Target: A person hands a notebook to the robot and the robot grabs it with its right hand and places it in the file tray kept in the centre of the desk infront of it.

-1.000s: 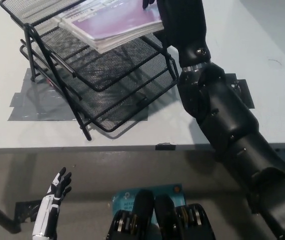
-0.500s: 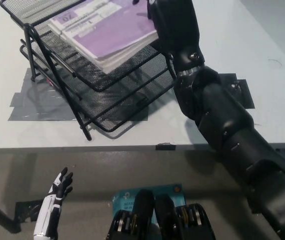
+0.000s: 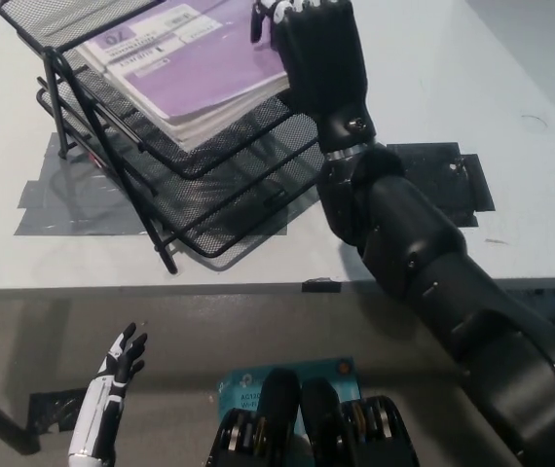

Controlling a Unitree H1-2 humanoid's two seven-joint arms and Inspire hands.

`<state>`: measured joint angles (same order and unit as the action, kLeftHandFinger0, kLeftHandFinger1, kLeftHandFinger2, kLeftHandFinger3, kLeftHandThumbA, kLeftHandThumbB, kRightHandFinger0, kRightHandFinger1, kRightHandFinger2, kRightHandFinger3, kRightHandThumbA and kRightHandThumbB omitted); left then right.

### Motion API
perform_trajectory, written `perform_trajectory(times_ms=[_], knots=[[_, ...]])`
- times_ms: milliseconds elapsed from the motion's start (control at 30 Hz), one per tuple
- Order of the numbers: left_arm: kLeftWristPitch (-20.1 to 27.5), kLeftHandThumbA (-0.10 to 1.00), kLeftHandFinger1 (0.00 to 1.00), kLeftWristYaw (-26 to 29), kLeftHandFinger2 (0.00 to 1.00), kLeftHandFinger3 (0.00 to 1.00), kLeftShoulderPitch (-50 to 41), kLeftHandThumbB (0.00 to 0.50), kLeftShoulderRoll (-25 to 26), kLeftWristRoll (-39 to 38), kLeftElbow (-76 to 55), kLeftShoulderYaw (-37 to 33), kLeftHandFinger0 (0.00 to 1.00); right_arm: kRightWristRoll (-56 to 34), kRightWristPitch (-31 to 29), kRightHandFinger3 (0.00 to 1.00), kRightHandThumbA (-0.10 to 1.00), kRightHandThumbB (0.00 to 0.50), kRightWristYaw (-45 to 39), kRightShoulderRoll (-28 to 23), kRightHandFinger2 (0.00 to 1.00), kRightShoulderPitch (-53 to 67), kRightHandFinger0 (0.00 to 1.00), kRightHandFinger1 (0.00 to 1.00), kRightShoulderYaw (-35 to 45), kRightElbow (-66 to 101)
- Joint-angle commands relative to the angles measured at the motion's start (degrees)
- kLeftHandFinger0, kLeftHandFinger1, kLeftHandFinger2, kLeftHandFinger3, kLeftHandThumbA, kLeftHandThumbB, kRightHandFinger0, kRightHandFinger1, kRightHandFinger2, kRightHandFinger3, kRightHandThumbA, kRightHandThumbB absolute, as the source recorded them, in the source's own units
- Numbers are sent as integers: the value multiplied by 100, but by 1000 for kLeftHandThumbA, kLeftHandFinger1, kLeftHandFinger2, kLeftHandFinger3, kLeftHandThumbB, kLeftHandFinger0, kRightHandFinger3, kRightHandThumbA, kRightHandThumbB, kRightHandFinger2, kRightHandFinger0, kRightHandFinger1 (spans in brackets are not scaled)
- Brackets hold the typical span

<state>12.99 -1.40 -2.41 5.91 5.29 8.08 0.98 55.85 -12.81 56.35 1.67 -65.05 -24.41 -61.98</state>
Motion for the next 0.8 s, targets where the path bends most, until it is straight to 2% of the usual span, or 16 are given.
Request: perform_trajectory(times_ms=[0, 33, 67, 100, 133, 233, 300, 400, 467, 500, 533, 567, 600, 633, 667, 767], knots=[[64, 1000, 1000, 46, 964, 1000, 69, 454, 65, 87, -184, -14, 1000, -301, -174, 527, 749, 0, 518, 157, 336, -706, 0, 0, 78, 26], [58, 1000, 1000, 42, 958, 1000, 84, 454, 53, 78, -182, -18, 1000, -366, -244, 641, 753, 0, 486, 196, 359, -741, 0, 1, 95, 14], [57, 1000, 1000, 38, 956, 1000, 91, 454, 48, 70, -180, -19, 1000, -386, -257, 627, 742, 0, 476, 209, 368, -752, 0, 0, 100, 16], [63, 1000, 1000, 31, 953, 1000, 94, 447, 45, 67, -183, -25, 1000, -385, -261, 849, 724, 0, 500, 220, 409, -770, 0, 13, 78, 13], [66, 1000, 1000, 27, 953, 1000, 94, 447, 46, 76, -192, -33, 1000, -377, -254, 838, 677, 0, 514, 225, 388, -781, 0, 11, 62, 9], [99, 1000, 1000, 21, 942, 1000, 94, 443, 61, 128, -202, -63, 1000, -352, -162, 369, 511, 0, 546, 264, 349, -839, 0, 0, 14, -81], [140, 1000, 1000, 11, 939, 1000, 99, 435, 62, 112, -178, -71, 1000, -331, -100, 343, 509, 0, 504, 260, 342, -841, 0, 0, -13, -107], [184, 1000, 1000, 12, 943, 1000, 105, 441, 77, 122, -158, -74, 1000, -413, 76, 277, 901, 0, -99, 225, 402, -814, 0, 29, -36, -212], [154, 1000, 1000, -14, 940, 1000, 103, 458, 76, 82, -185, -71, 1000, -469, 292, 448, 988, 51, -997, 114, 579, -718, 32, 175, -104, -103], [156, 1000, 1000, -32, 936, 1000, 114, 461, 84, 61, -179, -69, 1000, -589, 412, 691, 1000, 151, -1702, 32, 695, -637, 191, 345, -101, 88], [160, 1000, 1000, -37, 935, 1000, 126, 457, 90, 56, -171, -67, 1000, -786, 560, 993, 1000, 321, -2543, -57, 1000, -539, 494, 701, -67, 367], [163, 1000, 1000, -38, 935, 1000, 128, 457, 91, 53, -168, -66, 1000, -871, 616, 993, 1000, 321, -2872, -92, 1000, -498, 494, 701, -50, 489], [167, 1000, 1000, -39, 934, 1000, 129, 457, 90, 51, -166, -65, 1000, -935, 663, 1000, 1000, 272, -3128, -119, 1000, -459, 679, 861, -33, 604], [215, 1000, 1000, -23, 928, 1000, 140, 449, 95, 85, -135, -70, 1000, -1053, 907, 1000, 1000, 411, -3900, -231, 1000, -397, 1000, 1000, -73, 927], [279, 1000, 1000, -8, 924, 1000, 164, 460, 122, 139, -91, -77, 1000, -1238, 1451, 1000, 1000, 496, -5411, -508, 1000, -295, 1000, 1000, -201, 1677], [269, 1000, 1000, -28, 933, 1000, 195, 469, 144, 161, -59, -93, 1000, -1398, 1867, 1000, 1000, 500, -6465, -802, 1000, -220, 1000, 1000, -289, 2392]])
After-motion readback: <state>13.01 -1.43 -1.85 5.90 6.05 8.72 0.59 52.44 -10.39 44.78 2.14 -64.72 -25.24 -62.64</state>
